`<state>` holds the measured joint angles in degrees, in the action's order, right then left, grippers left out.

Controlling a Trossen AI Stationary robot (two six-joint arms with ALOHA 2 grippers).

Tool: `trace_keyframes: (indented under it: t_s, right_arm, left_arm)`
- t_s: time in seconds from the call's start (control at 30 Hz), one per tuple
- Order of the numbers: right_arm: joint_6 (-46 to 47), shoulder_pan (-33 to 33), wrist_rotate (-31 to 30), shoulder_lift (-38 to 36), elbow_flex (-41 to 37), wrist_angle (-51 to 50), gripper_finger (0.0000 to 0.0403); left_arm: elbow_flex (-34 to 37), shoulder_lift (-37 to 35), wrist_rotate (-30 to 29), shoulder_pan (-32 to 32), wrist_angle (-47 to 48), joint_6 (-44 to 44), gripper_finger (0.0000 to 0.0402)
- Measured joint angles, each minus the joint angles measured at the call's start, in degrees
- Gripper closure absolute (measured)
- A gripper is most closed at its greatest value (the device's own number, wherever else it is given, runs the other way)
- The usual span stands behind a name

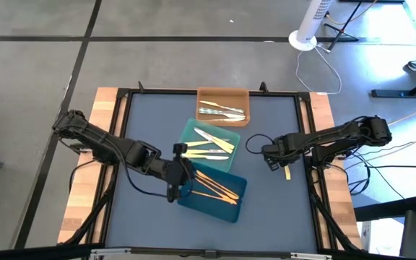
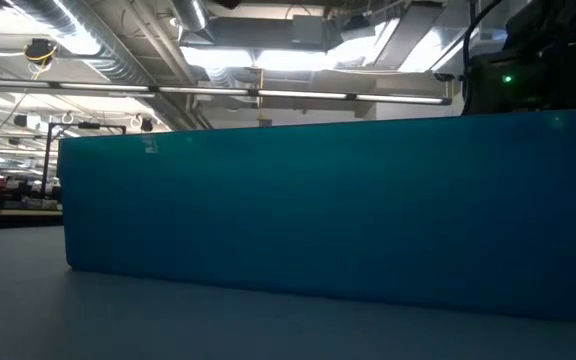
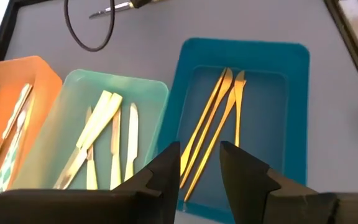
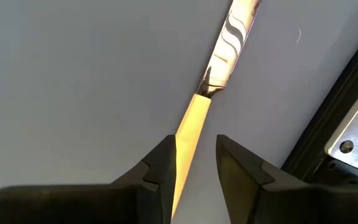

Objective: Sort silverware by color (type)
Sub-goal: Put the yellow knife into the green bin

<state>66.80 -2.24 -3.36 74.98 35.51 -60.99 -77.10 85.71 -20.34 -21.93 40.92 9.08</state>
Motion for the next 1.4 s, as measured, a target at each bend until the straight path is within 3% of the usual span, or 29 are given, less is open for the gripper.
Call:
trace_keyframes:
  t_s: [0.4,1.17,1.4]
  right_arm:
    - [0.23,0.00,1.01,-0.15,-4.64,6.66,0.0299]
    - [0.17,-0.02,0.83,-0.02,-4.87,7.08,0.0299]
    - [0.18,0.00,0.78,-0.02,-4.90,7.35,0.0340]
  left_arm:
    - [0.66,0.00,0.46,0.00,-2.13,0.00,0.0296]
    - [0.66,-0.16,0.10,-0.02,-0.41,-0.50,0.0296]
    - [0.66,-0.94,-0.12,0.02,0.37,-0.66,0.0296]
